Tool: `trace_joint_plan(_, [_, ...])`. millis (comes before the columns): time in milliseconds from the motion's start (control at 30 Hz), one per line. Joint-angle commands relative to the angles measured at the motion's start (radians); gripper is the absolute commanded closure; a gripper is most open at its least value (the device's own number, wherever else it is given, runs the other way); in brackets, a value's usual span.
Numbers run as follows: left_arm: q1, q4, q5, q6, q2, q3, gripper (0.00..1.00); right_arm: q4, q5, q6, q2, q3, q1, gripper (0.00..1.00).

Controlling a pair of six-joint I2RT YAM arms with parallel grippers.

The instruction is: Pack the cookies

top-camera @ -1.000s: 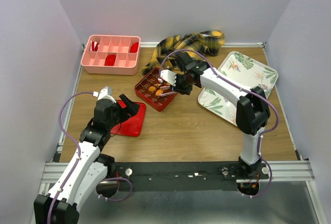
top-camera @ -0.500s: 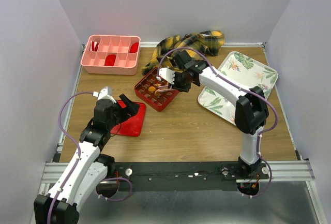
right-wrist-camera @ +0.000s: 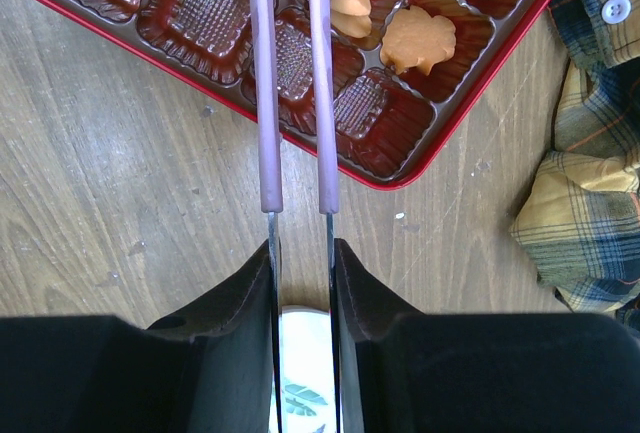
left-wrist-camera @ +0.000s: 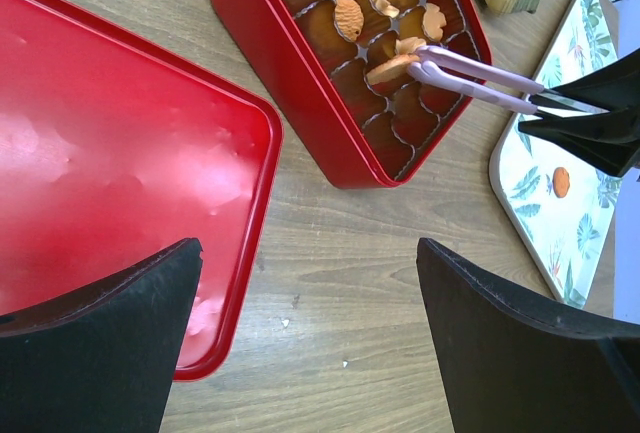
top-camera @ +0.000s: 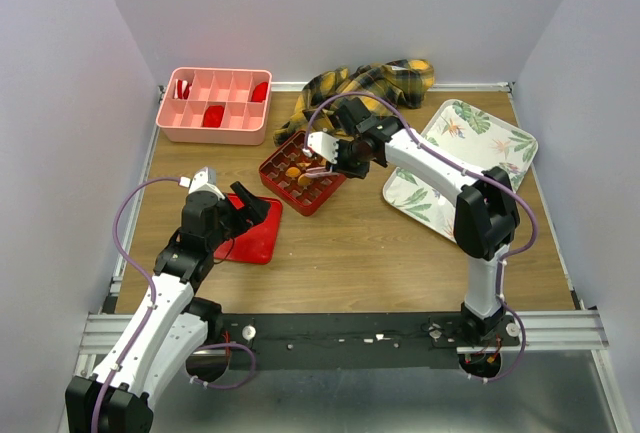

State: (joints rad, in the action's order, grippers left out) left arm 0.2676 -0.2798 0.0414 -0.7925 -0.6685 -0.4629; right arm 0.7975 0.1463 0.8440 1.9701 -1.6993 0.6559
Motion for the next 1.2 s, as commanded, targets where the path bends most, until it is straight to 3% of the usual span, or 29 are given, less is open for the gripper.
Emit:
trace_joint_plan(0, [-0.008, -0.002, -0.017, 0.01, 0.014, 0.003, 0.01, 0.017, 0.021, 0.003, -0.02, -0.002, 0.014, 0.77])
trace_joint_plan(733, [-0.008, 0.001, -0.012, 0.01, 0.01, -0.005, 0.01, -0.006, 0.01, -0.091, -0.056, 0.063, 0.014, 0.82])
trace_joint_plan(1033, [-0.008, -0.004, -0.012, 0.012, 0.015, -0.005, 0.01, 0.043, 0.099, -0.212, -0.103, -0.01, -0.012, 0.81])
trace_joint_plan(1167, [-0.01, -0.007, -0.014, 0.012, 0.02, -0.002, 0.01, 0.049, 0.122, -0.24, -0.157, 0.042, -0.051, 0.81])
